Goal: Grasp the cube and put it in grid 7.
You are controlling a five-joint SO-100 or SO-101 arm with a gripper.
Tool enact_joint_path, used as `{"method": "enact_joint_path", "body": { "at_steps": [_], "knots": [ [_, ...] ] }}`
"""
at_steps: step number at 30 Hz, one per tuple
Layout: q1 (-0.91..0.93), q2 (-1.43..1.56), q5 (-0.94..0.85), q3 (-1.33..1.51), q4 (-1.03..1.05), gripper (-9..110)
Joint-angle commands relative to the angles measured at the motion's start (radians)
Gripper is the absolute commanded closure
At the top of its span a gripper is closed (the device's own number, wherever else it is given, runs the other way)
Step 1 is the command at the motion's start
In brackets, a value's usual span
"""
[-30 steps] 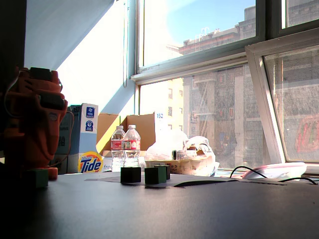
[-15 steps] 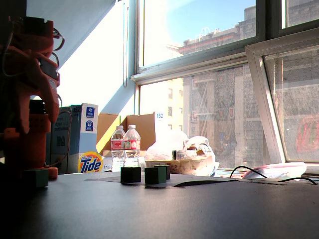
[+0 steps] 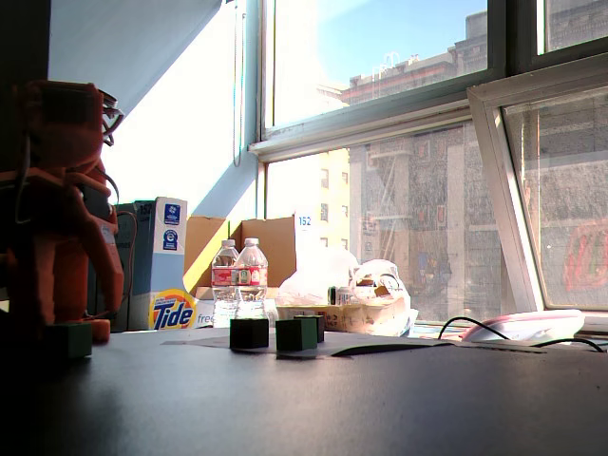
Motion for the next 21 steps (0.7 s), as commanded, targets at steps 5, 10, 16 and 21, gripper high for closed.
{"method": "enact_joint_path", "body": {
  "at_steps": [5, 10, 16, 21],
  "knots": [
    [-0.014, -0.028, -0.002, 0.021, -0.077, 78],
    [-0.018, -0.087, -0.008, 0.014, -0.1, 93],
    [-0.061, -0.008, -0.002, 0.002, -0.091, 101],
    [-0.213, 0.043, 0.06, -0.252, 0.141, 101]
  ]
}}
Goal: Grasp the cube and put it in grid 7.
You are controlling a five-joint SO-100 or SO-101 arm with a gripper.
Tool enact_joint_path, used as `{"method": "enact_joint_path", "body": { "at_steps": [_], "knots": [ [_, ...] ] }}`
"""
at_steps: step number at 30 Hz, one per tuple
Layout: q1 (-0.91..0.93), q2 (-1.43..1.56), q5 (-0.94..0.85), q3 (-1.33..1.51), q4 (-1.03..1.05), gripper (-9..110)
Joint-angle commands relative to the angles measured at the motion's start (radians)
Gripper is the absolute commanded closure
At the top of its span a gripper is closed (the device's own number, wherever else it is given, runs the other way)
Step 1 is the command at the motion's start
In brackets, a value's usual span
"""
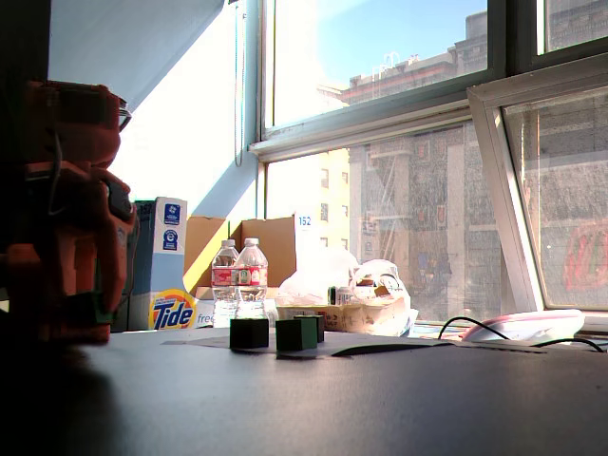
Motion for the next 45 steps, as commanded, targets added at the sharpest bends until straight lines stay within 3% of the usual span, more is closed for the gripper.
{"method": "enact_joint_path", "body": {
  "at_steps": [1, 10, 16, 23, 32, 45],
  "knots": [
    [-0.132, 0.026, 0.058, -0.272, 0.183, 101],
    [-0.851, -0.304, 0.276, -1.109, 0.643, 101],
    [-1.103, -0.517, 0.33, -1.15, 0.557, 101],
    [-1.258, -0.749, 0.356, -1.164, 0.463, 101],
    [-1.275, -0.845, 0.322, -1.063, 0.296, 101],
    [-1.328, -0.988, 0.299, -1.017, 0.207, 101]
  ]
}}
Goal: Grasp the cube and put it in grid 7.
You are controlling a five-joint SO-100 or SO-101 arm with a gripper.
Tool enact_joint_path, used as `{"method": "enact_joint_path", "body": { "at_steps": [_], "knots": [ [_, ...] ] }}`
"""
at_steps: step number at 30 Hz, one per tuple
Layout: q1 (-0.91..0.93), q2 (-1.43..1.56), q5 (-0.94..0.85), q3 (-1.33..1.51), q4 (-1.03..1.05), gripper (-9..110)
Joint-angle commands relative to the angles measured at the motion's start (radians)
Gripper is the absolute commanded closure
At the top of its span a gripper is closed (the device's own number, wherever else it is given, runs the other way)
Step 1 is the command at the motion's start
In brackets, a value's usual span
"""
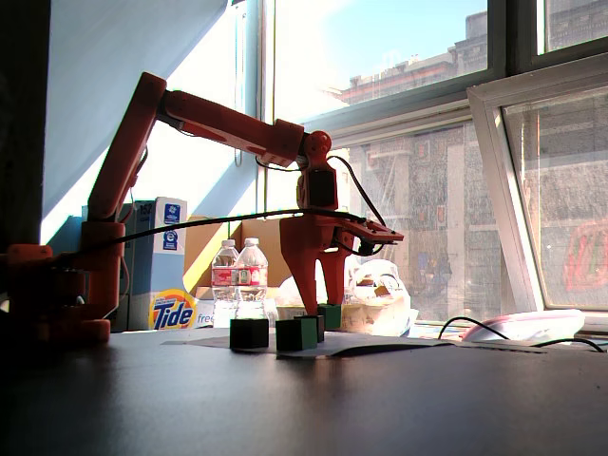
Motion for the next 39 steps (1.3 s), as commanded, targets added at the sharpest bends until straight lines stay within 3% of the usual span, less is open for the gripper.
{"method": "enact_joint_path", "body": {
  "at_steps": [1, 3, 8, 10, 19, 22, 28, 33, 39],
  "knots": [
    [-0.02, 0.012, -0.015, 0.018, -0.037, 101],
    [-0.025, 0.012, -0.031, 0.023, -0.044, 97],
    [-0.028, 0.015, -0.044, 0.018, -0.006, 68],
    [-0.028, 0.028, -0.044, 0.017, 0.011, 61],
    [0.074, 0.235, -0.029, -0.061, 0.141, 57],
    [0.163, 0.388, -0.025, -0.16, 0.25, 58],
    [0.462, 0.781, 0.046, -0.107, 0.31, 77],
    [0.692, 1.094, 0.112, 0.184, 0.359, 88],
    [0.893, 1.509, 0.066, 0.669, 0.224, 100]
  ]
}}
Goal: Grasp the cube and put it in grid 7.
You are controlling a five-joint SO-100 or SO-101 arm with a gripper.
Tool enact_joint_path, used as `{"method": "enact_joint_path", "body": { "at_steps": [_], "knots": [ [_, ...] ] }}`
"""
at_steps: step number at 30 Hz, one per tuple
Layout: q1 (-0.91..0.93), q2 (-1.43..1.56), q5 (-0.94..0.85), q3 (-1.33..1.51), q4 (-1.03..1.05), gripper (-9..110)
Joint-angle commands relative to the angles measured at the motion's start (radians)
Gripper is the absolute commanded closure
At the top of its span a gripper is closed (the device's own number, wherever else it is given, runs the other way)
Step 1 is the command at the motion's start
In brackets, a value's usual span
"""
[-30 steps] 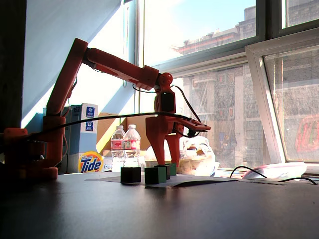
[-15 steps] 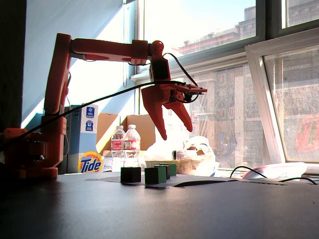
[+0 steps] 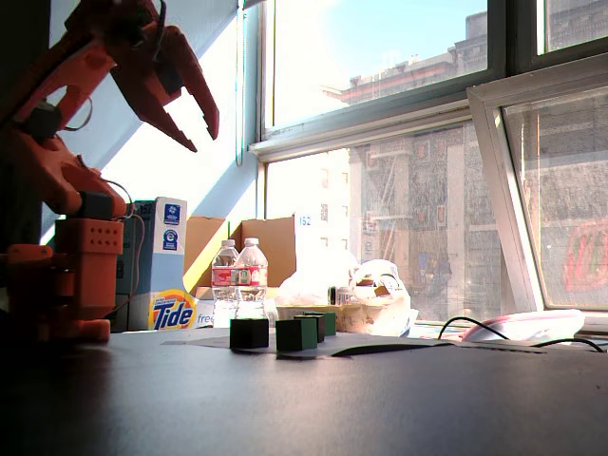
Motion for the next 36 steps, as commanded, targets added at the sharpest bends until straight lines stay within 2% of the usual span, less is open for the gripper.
{"method": "enact_joint_path", "body": {
  "at_steps": [1, 5, 15, 22, 31, 36],
  "knots": [
    [0.087, 0.216, -0.046, 0.256, -0.074, 101],
    [0.135, 0.313, -0.015, 0.449, -0.11, 101],
    [0.176, 0.457, 0.291, 0.787, -0.27, 101],
    [0.198, 0.572, 0.284, 0.999, -0.393, 101],
    [0.25, 0.627, 0.252, 1.239, -0.661, 101],
    [0.259, 0.626, 0.262, 1.241, -0.653, 101]
  ]
}}
